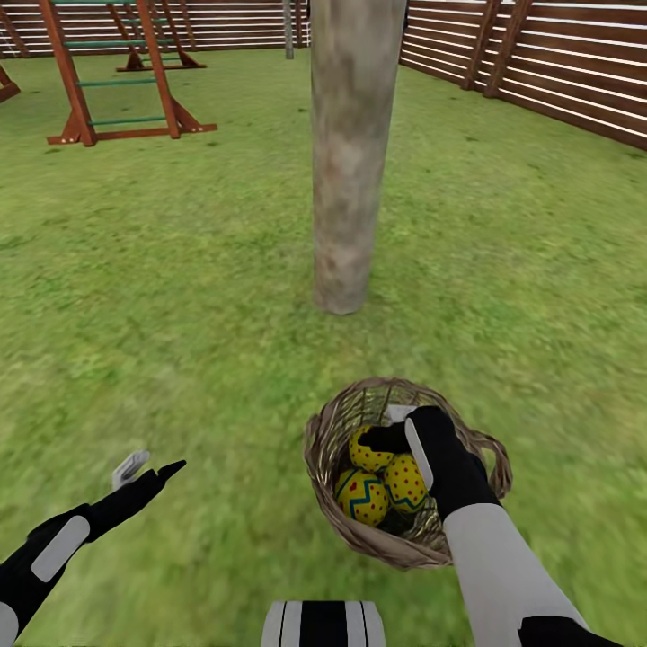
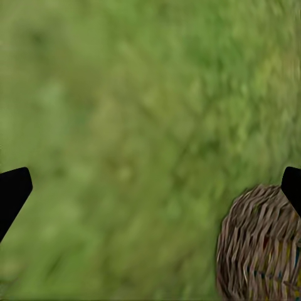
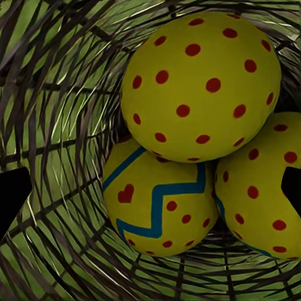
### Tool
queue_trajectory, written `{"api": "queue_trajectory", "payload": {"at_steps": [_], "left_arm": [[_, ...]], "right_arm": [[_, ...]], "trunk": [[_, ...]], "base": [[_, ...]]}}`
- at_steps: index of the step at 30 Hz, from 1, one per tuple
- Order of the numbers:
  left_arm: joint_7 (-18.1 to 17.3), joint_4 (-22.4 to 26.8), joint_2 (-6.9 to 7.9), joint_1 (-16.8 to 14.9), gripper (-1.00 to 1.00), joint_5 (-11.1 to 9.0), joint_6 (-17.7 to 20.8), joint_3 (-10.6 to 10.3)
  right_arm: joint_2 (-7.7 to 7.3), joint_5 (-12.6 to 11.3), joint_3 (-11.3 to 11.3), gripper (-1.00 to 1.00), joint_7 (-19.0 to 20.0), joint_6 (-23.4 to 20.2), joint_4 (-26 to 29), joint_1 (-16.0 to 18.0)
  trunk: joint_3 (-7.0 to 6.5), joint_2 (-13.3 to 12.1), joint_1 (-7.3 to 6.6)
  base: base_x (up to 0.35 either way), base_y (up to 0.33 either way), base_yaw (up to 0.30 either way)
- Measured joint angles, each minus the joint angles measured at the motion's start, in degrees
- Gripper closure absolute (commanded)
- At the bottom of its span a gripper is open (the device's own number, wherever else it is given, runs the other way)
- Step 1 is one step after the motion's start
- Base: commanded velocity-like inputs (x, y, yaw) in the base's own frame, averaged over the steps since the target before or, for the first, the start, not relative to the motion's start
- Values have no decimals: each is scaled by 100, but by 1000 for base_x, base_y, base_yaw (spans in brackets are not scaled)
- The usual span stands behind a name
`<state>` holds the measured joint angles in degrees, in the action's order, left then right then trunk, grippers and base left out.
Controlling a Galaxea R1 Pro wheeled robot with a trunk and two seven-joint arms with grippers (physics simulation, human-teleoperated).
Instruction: Take the three Easter eggs out of the wicker basket on the lawn in the garden, then place them on the lawn next to a single tree (choose any tree) so that all three eggs are next to the same tree and none are left in the basket.
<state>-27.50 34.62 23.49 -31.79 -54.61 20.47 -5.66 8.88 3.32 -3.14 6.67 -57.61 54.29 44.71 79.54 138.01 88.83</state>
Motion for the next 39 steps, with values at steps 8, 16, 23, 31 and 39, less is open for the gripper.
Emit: {"api": "queue_trajectory", "payload": {"at_steps": [8,16,23,31,39], "left_arm": [[4,1,0,0,-100,2,2,-2],[0,1,0,0,-100,1,5,-1],[3,-7,0,0,-100,2,9,-2],[-2,0,0,0,-100,1,9,0],[-9,7,1,0,-100,1,9,0]], "right_arm": [[-62,-1,-6,-100,-144,0,23,0],[-60,-2,-7,-100,-163,8,28,0],[-60,-2,-7,-100,-163,15,48,0],[-60,-2,-7,-100,-163,18,78,0],[-60,-2,-7,-100,-163,18,45,0]], "trunk": [[75,0,0],[149,0,0],[215,0,-1],[255,0,-1],[257,0,0]], "base": [[0,0,0],[3,0,0],[115,0,0],[98,0,0],[10,0,0]]}}
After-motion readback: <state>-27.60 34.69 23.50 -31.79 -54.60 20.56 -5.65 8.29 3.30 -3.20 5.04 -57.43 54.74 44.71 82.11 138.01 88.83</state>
